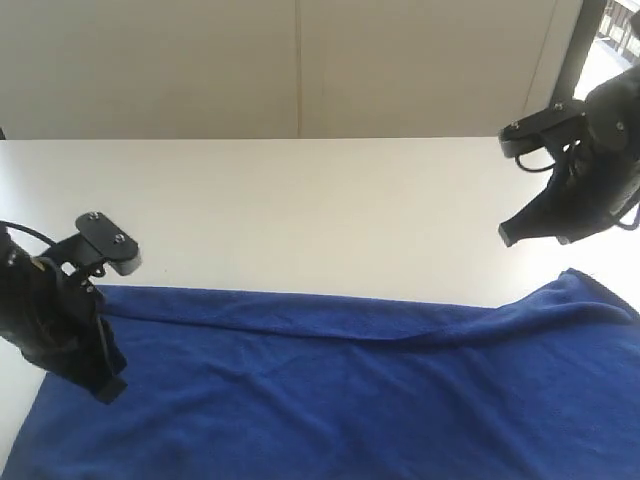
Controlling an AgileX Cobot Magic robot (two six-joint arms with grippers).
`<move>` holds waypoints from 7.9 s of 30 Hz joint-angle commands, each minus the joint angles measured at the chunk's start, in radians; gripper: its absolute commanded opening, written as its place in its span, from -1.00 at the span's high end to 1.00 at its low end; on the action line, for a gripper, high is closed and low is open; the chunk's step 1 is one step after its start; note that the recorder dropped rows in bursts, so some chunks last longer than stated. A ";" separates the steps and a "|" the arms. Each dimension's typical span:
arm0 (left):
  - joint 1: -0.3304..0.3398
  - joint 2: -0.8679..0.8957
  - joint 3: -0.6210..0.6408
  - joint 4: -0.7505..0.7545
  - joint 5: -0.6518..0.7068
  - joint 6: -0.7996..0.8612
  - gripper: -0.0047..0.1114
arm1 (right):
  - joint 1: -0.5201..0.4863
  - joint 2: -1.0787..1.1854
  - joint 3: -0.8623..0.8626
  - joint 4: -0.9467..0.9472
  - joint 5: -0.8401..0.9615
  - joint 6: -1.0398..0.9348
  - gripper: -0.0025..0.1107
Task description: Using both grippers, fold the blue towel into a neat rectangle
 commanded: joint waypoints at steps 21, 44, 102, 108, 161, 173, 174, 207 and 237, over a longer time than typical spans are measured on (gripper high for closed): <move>-0.169 0.140 -0.003 -0.042 0.139 0.061 0.92 | -0.106 0.304 -0.063 -0.139 -0.147 0.031 0.96; -0.169 0.140 -0.003 -0.023 0.152 0.061 0.92 | -0.128 0.358 -0.121 -0.377 -0.112 0.257 0.96; -0.169 -0.127 -0.046 0.279 0.456 -0.326 0.92 | -0.188 0.321 -0.133 -0.155 -0.241 0.138 0.96; -0.169 -0.116 0.087 0.361 0.320 -0.379 0.92 | -0.188 0.354 -0.133 -0.163 -0.276 0.138 0.96; 0.019 0.385 -0.445 0.245 0.030 -0.093 0.92 | 0.697 -0.063 0.093 0.587 -0.261 -0.302 0.96; 0.025 0.413 -0.445 0.360 -0.060 -0.120 0.92 | 0.828 0.116 0.131 0.599 -0.388 -0.290 0.96; 0.031 0.418 -0.445 0.369 -0.061 -0.120 0.92 | 0.832 0.127 0.131 0.599 -0.388 -0.290 0.96; 0.101 0.502 -0.445 0.375 -0.272 -0.139 0.92 | 0.862 0.239 0.140 0.625 -0.226 -0.304 0.96; 0.101 0.448 -0.445 0.409 -0.194 -0.164 0.92 | 0.862 0.028 0.138 0.620 -0.223 -0.316 0.96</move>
